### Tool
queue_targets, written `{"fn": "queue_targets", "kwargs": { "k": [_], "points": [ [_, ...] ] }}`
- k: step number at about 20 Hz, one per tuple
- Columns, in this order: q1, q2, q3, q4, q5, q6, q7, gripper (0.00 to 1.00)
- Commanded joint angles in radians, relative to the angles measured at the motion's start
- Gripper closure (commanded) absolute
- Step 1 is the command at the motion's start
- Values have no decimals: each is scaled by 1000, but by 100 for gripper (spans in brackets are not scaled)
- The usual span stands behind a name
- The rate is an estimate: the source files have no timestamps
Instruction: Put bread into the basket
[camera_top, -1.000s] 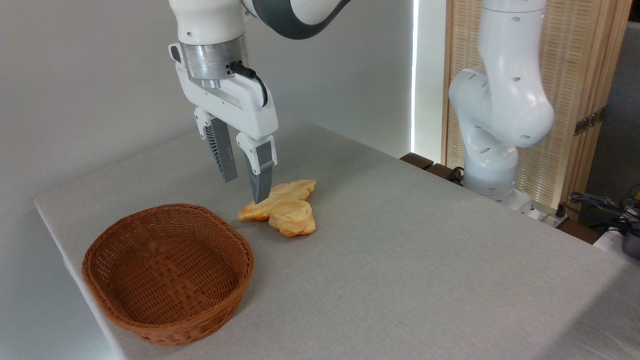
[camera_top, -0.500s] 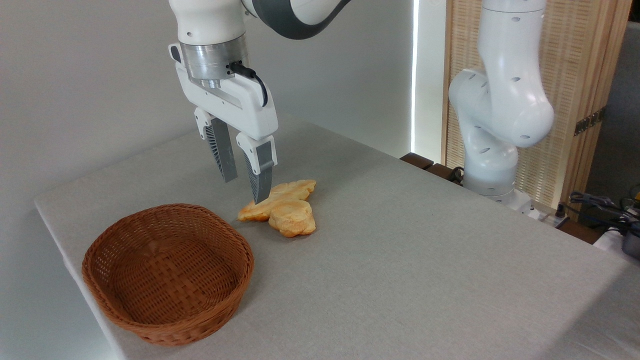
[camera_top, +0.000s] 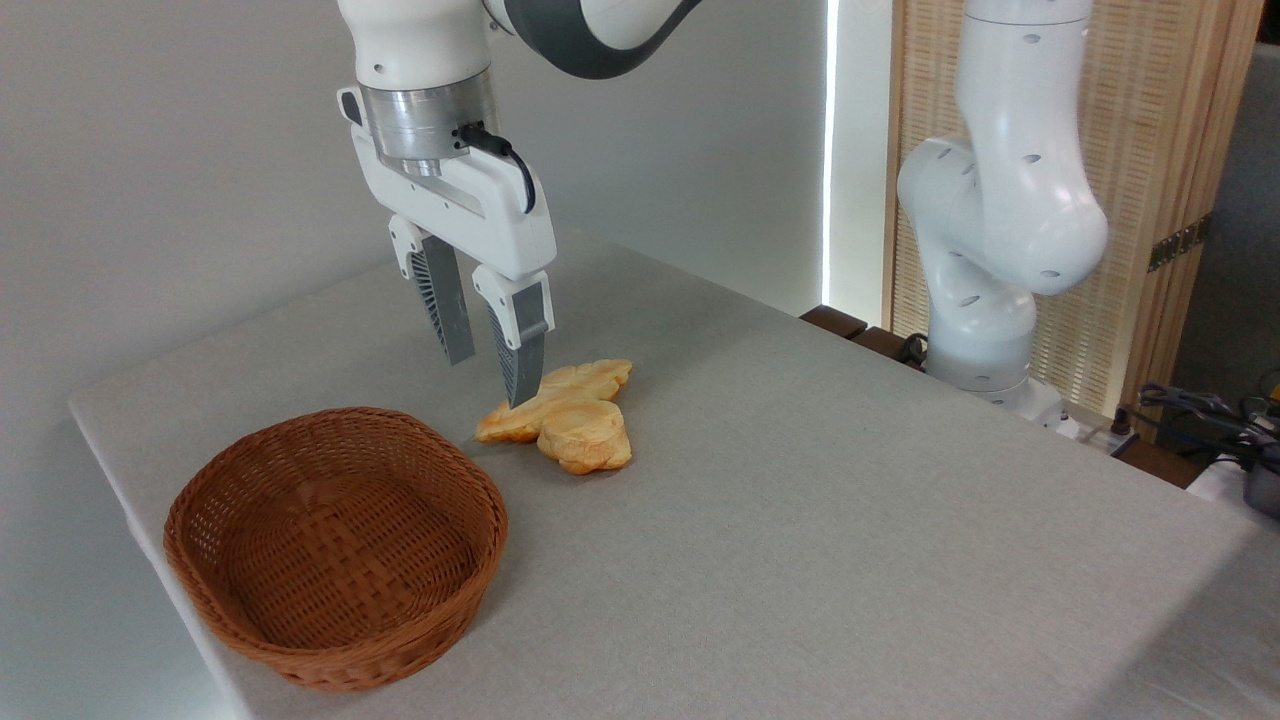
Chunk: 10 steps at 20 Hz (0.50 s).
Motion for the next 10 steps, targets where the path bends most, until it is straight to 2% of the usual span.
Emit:
{"fn": "queue_targets", "kwargs": {
  "k": [1,10],
  "points": [
    [-1,8,4,18,2,-11,19,0],
    [-3,8,1,17,0,-17,17,0]
  ]
}}
